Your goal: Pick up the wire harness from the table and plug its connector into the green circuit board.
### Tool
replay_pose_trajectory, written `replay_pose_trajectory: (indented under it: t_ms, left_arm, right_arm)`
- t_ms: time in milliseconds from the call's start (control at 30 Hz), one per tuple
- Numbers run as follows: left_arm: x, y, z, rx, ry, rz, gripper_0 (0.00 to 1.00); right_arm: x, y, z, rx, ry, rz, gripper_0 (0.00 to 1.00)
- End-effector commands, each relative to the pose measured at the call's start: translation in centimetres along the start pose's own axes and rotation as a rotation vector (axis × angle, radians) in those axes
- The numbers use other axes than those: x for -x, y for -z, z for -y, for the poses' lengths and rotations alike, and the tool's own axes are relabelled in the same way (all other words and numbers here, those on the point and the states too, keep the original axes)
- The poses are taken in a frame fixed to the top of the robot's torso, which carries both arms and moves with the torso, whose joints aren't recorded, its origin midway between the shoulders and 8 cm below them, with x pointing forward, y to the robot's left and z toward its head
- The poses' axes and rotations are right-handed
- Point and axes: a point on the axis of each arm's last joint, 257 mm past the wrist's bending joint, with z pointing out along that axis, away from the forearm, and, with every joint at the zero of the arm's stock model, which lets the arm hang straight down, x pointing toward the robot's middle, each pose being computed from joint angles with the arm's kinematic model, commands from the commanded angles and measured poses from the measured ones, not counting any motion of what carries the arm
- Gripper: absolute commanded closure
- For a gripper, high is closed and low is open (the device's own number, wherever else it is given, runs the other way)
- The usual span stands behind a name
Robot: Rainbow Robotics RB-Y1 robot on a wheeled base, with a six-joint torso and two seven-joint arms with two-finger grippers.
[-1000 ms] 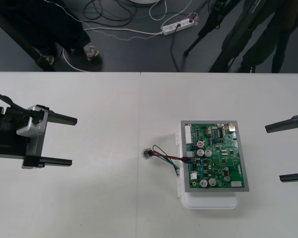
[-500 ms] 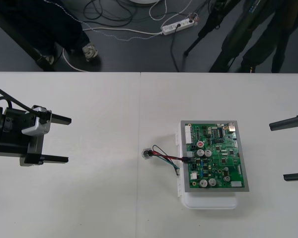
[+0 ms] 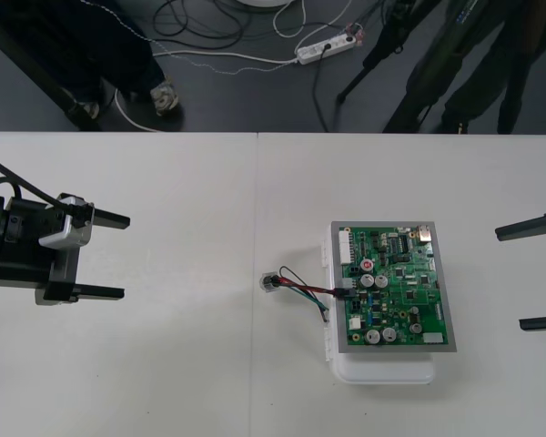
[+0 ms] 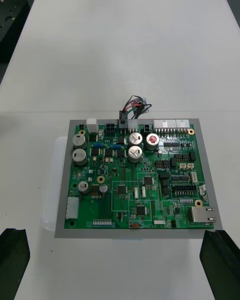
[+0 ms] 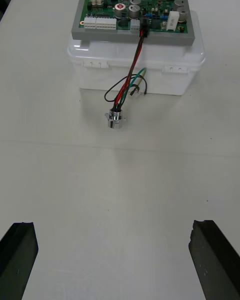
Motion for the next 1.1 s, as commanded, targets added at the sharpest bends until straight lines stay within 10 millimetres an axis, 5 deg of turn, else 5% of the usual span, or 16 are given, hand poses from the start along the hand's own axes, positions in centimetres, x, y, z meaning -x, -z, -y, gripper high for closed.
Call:
replay_pose_trajectory:
  t_ms: [33,1100]
  left_arm:
    - [-0.96,1.42,0.77,-0.013,0.029,-0.057,0.11]
    - [-0.96,1.42,0.77,-0.013,0.029,-0.057,0.11]
  right_arm:
    - [-0.51,0.92,-0.13,0.002,0.039,-0.058,0.0]
    - [-0.57,0.86,-0.11,0.002,0.035,-0.055,0.0]
